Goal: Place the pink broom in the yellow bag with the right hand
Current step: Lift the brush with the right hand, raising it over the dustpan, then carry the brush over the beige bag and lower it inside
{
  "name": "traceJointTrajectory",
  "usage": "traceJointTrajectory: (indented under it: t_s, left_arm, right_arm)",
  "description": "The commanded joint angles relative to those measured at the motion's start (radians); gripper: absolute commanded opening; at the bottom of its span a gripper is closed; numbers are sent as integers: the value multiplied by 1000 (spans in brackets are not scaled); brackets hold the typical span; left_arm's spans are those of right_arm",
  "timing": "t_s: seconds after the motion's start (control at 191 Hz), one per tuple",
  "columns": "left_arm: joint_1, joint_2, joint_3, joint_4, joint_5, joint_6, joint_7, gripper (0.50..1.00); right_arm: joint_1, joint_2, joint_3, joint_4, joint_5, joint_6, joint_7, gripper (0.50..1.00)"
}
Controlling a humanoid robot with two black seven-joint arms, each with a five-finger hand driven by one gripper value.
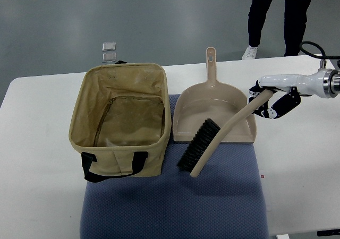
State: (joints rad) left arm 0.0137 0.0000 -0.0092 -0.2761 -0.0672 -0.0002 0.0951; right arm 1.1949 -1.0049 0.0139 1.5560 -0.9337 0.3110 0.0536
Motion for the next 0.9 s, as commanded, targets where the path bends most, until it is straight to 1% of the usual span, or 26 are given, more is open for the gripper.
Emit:
traceJointTrajectory:
  t_s: [0.0,0.277,0.606,0.726,0.893]
  left_arm:
    - [0,0,0,1,0,0,0,1000]
    - [0,0,0,-2,0,0,0,1000]
    - [0,0,0,-5,1,0,0,1000]
    - [0,0,0,-3,1,0,2,1000]
    - [0,0,0,-5,1,-1,2,1000]
  right_arm:
    - [0,-4,9,0,1,2,0,500]
    - [0,-44,70,1,41,43,0,500]
    - [6,-153,196,-2,90,143,-1,500]
    - [49,-179,216,-5,113,171,-5,500]
    - [126,-170,216,-11,153,174,-14,500]
